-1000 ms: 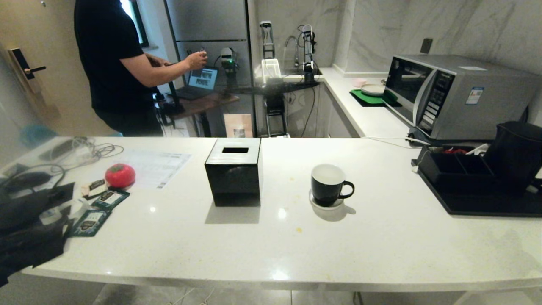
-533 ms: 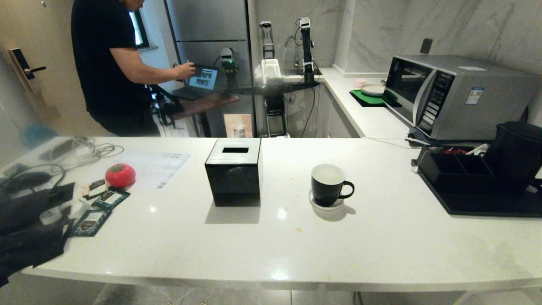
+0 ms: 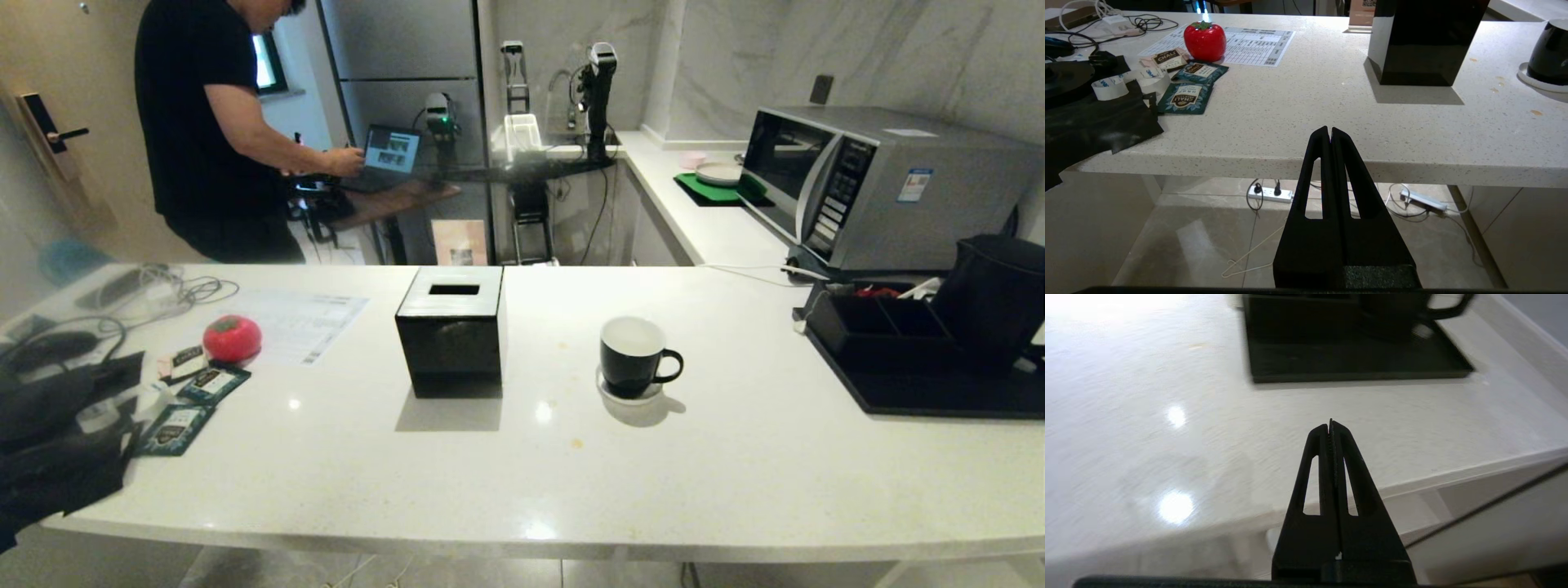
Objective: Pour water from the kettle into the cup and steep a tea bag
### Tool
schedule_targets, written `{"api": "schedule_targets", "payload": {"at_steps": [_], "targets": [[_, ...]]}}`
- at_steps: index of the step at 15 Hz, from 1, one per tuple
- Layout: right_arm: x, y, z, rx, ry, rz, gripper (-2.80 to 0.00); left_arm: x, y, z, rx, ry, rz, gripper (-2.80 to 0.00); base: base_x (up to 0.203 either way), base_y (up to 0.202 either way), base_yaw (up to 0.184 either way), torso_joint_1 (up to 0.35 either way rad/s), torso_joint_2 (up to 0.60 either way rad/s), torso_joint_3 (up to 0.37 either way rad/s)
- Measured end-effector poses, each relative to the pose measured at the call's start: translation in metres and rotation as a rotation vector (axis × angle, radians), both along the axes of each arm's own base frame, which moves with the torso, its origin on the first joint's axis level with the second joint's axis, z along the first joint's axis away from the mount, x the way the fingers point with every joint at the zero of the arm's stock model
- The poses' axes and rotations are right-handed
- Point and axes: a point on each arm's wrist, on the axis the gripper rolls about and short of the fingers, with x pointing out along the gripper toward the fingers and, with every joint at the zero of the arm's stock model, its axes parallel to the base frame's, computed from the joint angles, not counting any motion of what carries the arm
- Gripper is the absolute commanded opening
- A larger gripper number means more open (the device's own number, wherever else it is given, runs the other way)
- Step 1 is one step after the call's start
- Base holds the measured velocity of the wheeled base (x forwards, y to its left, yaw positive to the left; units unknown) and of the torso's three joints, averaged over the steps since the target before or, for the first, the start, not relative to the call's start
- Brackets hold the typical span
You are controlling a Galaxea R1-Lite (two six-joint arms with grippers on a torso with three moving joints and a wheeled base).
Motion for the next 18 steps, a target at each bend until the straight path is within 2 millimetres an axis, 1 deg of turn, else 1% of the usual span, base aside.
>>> {"api": "schedule_targets", "payload": {"at_steps": [3,5,7,9,12,15,18], "targets": [[-0.026,0.017,-0.005,0.001,0.004,0.093,-2.8,0.0,0.0,0.0,0.0,0.0,0.001,-2.8,0.0,0.0,0.0,0.0,0.0,0.0],[-0.046,0.027,-0.012,0.003,0.005,0.188,-2.8,0.0,0.0,0.0,0.001,0.0,0.001,-2.8,0.0,0.0,0.0,0.0,0.0,0.0],[-0.064,0.032,-0.021,-0.001,-0.005,0.245,-2.8,0.0,0.0,0.0,0.001,0.0,0.0,-2.8,0.0,0.0,0.0,0.0,0.0,0.0],[-0.079,0.034,-0.031,-0.007,-0.006,0.253,-2.8,0.0,0.0,0.0,0.0,0.001,0.0,-2.8,0.0,0.0,0.0,0.0,0.0,0.0],[-0.088,0.034,-0.043,0.004,0.052,0.243,-2.8,0.0,0.0,0.0,0.001,0.001,0.0,-2.8,0.0,0.0,0.0,0.0,0.0,0.0],[-0.092,0.036,-0.051,0.053,0.101,0.296,-2.8,0.0,0.0,0.0,0.001,0.001,0.0,-2.8,0.0,0.0,0.0,0.0,0.0,0.0],[-0.092,0.036,-0.049,0.036,0.082,0.303,-2.8,0.0,0.0,0.0,0.001,0.001,-0.001,-2.8,0.0,0.0,0.0,0.0,0.0,0.0]]}}
